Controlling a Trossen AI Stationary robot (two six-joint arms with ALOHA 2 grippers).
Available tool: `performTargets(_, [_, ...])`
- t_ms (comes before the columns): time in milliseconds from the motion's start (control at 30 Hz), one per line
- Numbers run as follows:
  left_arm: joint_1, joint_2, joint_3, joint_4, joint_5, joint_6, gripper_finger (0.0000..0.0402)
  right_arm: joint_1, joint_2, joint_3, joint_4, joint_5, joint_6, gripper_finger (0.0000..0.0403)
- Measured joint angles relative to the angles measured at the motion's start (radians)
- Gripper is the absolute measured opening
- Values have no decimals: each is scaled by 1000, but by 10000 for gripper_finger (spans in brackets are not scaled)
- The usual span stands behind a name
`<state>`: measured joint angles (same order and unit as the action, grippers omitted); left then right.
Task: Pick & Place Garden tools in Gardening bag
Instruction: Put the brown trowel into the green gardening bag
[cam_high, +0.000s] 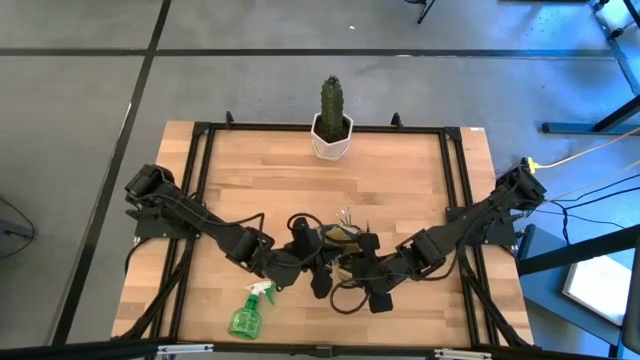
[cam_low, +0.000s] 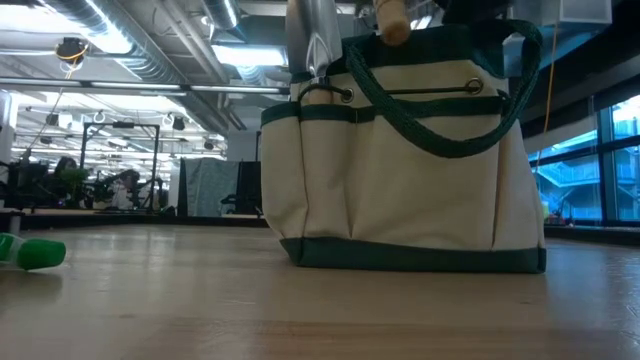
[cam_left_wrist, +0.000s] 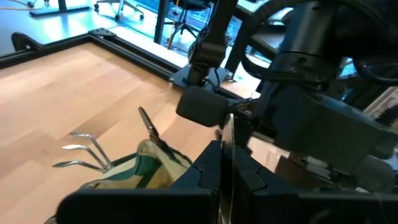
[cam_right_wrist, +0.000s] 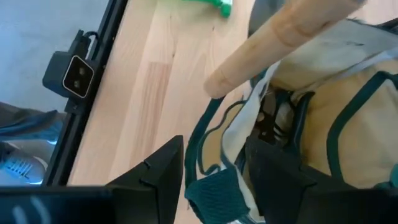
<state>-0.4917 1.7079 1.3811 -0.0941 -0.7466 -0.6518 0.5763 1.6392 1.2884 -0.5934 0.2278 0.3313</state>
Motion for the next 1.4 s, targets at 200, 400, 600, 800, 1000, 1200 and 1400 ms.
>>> performTargets(200, [0,1,0,-35,0,-19,1,1,12,0,-4,40,5,176])
performTargets(400, [1,0,0,-33,-13,-26,1,1,12,0,14,76,24,176])
performTargets(600, [8,0,0,-37,-19,-26,1,0,32,0,26,48,27,176])
performTargets(800, [23,0,0,-37,-19,-25,1,0,47,-1,27,33,30,176])
performTargets(1000, [25,4,0,-37,-34,-24,1,-19,47,-1,3,31,104,144])
performTargets(1200, [25,4,0,-37,-67,-15,1,-36,47,-1,-37,19,129,51])
performTargets(1400, [26,14,0,-11,-105,3,1,-53,47,-1,-41,-21,134,6])
